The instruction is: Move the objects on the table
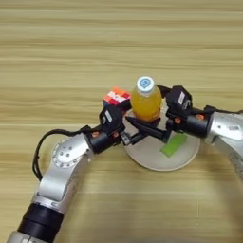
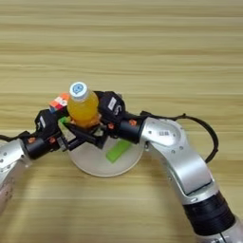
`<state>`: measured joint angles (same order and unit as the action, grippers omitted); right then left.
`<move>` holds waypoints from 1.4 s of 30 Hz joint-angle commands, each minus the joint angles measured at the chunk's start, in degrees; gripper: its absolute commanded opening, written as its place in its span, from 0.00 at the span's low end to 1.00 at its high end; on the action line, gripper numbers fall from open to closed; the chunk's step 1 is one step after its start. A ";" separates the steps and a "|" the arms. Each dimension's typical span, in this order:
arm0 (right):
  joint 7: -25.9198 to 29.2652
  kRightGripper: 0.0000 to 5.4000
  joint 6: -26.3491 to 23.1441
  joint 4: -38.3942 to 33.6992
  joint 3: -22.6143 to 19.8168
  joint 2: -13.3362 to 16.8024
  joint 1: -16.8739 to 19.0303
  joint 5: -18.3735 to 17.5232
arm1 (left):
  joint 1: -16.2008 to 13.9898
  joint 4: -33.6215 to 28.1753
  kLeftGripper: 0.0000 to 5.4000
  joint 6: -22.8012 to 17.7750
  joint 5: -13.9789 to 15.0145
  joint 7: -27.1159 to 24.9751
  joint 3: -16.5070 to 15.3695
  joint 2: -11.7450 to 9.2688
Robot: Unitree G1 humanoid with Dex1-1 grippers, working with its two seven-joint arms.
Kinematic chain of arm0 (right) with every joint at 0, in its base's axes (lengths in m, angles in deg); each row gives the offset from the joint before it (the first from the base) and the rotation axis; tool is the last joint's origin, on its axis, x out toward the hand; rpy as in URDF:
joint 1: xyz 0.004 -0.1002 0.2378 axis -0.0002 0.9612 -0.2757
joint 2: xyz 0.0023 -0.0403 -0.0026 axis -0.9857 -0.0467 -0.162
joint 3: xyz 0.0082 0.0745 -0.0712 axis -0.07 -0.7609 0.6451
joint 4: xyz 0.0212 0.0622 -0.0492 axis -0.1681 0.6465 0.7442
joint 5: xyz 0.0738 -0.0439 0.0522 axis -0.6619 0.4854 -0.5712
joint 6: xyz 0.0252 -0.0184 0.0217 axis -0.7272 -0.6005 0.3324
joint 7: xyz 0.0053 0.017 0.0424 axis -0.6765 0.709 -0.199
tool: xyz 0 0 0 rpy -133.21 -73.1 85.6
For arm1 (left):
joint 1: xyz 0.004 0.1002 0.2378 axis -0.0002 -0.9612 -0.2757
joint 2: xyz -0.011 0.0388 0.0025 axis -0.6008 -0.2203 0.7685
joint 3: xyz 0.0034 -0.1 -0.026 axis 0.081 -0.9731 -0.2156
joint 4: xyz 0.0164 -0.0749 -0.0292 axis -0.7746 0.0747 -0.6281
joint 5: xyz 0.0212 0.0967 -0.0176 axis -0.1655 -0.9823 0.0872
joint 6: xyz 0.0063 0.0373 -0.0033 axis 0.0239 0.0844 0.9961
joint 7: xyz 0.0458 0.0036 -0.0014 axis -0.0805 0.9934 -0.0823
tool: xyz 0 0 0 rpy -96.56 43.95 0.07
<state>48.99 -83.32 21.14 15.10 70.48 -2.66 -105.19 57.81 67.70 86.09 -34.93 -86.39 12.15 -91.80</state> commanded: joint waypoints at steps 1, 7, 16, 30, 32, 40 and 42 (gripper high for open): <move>0.28 0.92 -0.77 -1.10 -0.57 0.02 0.06 -1.40 | 1.08 -0.18 0.63 0.73 -0.44 0.09 -0.13 0.41; 0.45 1.00 -0.29 -2.75 -5.41 0.09 -0.19 -6.67 | 0.92 -0.10 0.63 0.89 -0.40 0.34 -0.53 0.38; 0.03 1.00 -0.32 -6.39 -15.24 1.26 -0.75 -16.23 | 0.89 0.45 0.63 1.03 -0.57 0.41 -0.74 0.37; -3.61 1.00 4.77 4.33 -24.35 1.93 -1.14 -14.91 | -0.48 1.12 0.63 1.62 -0.55 3.62 -4.22 0.17; -5.24 1.00 7.32 8.10 -23.89 1.22 -1.33 -11.59 | -1.46 0.83 0.63 1.40 -0.48 4.85 -5.70 -0.16; -10.98 1.00 16.53 19.53 -22.08 -1.86 -1.06 -1.31 | -4.82 -1.49 0.63 -0.77 1.85 7.39 -10.00 -0.63; -12.65 1.00 18.76 22.34 -21.98 -2.64 -1.12 0.73 | -5.39 -1.82 0.63 -1.84 2.99 8.08 -11.48 -0.70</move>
<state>37.98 -66.89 40.75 -7.16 68.66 -3.40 -106.88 52.67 67.58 85.27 -33.80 -79.19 2.53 -92.24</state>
